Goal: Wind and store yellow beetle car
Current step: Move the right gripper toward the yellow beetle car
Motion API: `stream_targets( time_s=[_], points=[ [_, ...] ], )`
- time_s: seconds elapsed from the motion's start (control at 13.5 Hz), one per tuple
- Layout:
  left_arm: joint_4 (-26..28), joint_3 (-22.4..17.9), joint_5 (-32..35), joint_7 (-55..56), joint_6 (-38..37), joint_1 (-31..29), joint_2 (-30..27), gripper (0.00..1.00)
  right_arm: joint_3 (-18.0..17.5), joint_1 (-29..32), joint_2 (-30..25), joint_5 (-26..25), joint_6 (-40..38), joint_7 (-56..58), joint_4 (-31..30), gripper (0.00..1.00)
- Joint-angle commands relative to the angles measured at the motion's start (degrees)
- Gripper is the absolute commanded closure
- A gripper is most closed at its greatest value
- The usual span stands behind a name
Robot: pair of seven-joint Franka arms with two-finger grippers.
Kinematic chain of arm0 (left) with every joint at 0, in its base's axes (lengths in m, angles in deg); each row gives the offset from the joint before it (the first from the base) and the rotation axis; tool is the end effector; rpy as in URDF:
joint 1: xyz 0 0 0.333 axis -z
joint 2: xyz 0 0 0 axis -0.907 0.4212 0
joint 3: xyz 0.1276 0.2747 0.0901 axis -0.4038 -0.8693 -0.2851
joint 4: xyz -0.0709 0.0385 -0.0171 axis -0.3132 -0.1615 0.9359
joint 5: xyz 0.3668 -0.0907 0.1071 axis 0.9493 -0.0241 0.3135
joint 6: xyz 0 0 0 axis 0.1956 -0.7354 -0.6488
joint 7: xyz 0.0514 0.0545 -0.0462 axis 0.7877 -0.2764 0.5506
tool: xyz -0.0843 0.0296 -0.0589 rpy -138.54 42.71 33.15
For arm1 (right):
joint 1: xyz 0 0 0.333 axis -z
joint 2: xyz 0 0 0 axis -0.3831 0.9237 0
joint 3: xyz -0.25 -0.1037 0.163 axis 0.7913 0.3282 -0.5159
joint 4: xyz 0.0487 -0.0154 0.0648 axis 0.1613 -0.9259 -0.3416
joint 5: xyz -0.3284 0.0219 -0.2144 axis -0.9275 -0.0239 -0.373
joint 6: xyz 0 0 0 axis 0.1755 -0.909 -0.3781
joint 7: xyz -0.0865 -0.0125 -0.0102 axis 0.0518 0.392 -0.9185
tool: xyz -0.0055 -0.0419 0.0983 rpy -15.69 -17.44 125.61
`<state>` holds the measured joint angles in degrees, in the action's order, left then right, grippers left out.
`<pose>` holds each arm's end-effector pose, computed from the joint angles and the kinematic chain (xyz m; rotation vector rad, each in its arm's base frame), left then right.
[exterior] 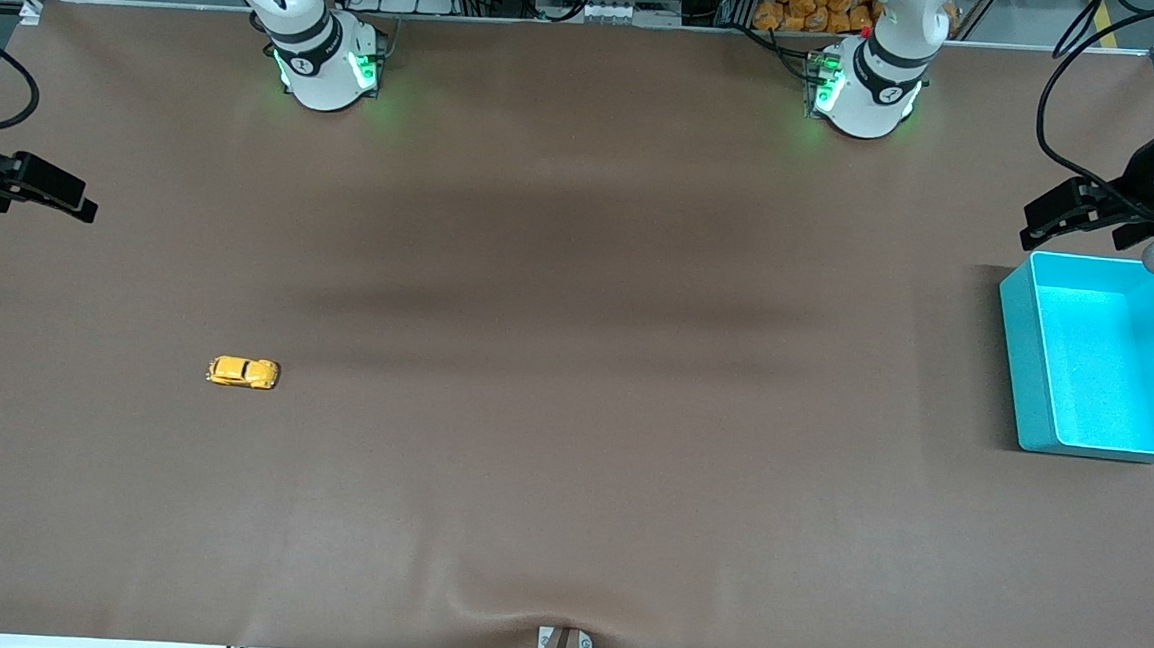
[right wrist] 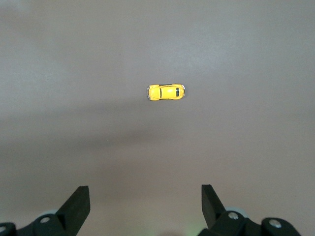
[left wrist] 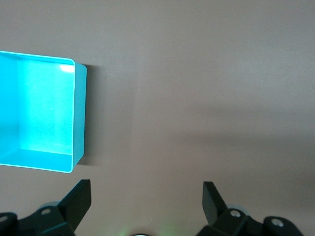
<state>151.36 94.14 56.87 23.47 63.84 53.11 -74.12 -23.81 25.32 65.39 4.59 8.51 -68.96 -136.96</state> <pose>0.5419 -0.0445 0.6391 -3.1293 -0.0953 0.0446 0.5746 -0.0207 0.6280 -3.0983 0.1327 0.1298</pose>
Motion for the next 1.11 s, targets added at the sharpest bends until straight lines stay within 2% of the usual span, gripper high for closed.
stream_targets(
  time_s=[0.0,0.3,0.52,1.04],
  points=[
    [-0.59,0.35,0.66,1.20,-0.09,-0.24,0.51,0.00,-0.40,0.72,0.31,0.66,5.04,3.05,-3.46,0.00],
    [-0.32,0.35,0.66,1.20,0.79,-0.24,1.57,0.00,-0.40,1.42,1.72,0.57,12.79,20.70,-10.57,0.00],
    [0.03,0.26,0.75,1.20,1.67,-0.24,2.01,0.00,-0.49,0.98,3.21,0.66,15.78,26.79,-14.71,0.00],
    [0.12,0.17,0.75,1.47,2.55,-0.42,3.15,0.00,-0.49,1.25,10.06,0.66,32.82,58.41,-21.49,0.00]
  ],
)
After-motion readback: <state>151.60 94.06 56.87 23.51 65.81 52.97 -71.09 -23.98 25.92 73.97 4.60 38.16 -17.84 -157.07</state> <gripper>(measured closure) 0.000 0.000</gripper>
